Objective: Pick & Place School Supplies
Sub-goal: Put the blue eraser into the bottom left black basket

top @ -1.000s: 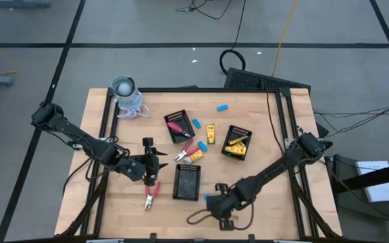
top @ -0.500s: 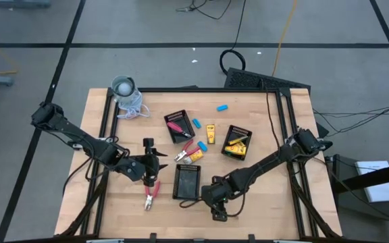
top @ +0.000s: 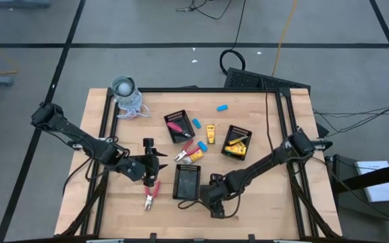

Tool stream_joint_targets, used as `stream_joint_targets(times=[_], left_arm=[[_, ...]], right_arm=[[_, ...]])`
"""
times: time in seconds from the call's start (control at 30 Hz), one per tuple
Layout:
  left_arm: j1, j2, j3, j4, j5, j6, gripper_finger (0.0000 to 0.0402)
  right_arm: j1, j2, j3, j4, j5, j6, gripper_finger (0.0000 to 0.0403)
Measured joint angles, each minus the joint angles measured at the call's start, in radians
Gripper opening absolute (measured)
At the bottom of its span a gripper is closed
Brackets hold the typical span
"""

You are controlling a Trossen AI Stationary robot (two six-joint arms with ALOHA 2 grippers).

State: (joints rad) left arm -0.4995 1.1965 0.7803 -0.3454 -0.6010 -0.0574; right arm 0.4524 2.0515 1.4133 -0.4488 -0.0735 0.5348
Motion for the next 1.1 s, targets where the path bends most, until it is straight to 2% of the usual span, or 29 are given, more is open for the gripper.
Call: stream_joint_targets(times=[0.17, 0.37, 0.7, 0.8, 0.97, 1.1], left_arm=[[0.0, 0.0, 0.0, 0.0, -0.001, -0.008, 0.0177], [0.0, 0.0, 0.0, 0.008, -0.013, -0.013, 0.0177], [0.002, 0.0, 0.0, 0.015, -0.029, -0.026, 0.0177], [0.002, 0.0, 0.0, 0.015, -0.029, -0.029, 0.0177], [0.002, 0.0, 0.0, 0.015, -0.029, -0.03, 0.0177], [0.002, 0.0, 0.0, 0.015, -0.033, -0.03, 0.0177]], right_arm=[[0.018, 0.005, -0.001, 0.0, 0.097, 0.012, 0.0275], [0.058, 0.041, -0.002, 0.004, 0.213, 0.015, 0.024], [0.067, 0.098, -0.004, -0.042, 0.23, 0.029, 0.0184], [0.067, 0.1, -0.004, -0.041, 0.231, 0.029, 0.0149], [0.066, 0.102, -0.004, -0.04, 0.231, 0.028, 0.0068], [0.066, 0.101, -0.005, -0.041, 0.23, 0.025, 0.0058]])
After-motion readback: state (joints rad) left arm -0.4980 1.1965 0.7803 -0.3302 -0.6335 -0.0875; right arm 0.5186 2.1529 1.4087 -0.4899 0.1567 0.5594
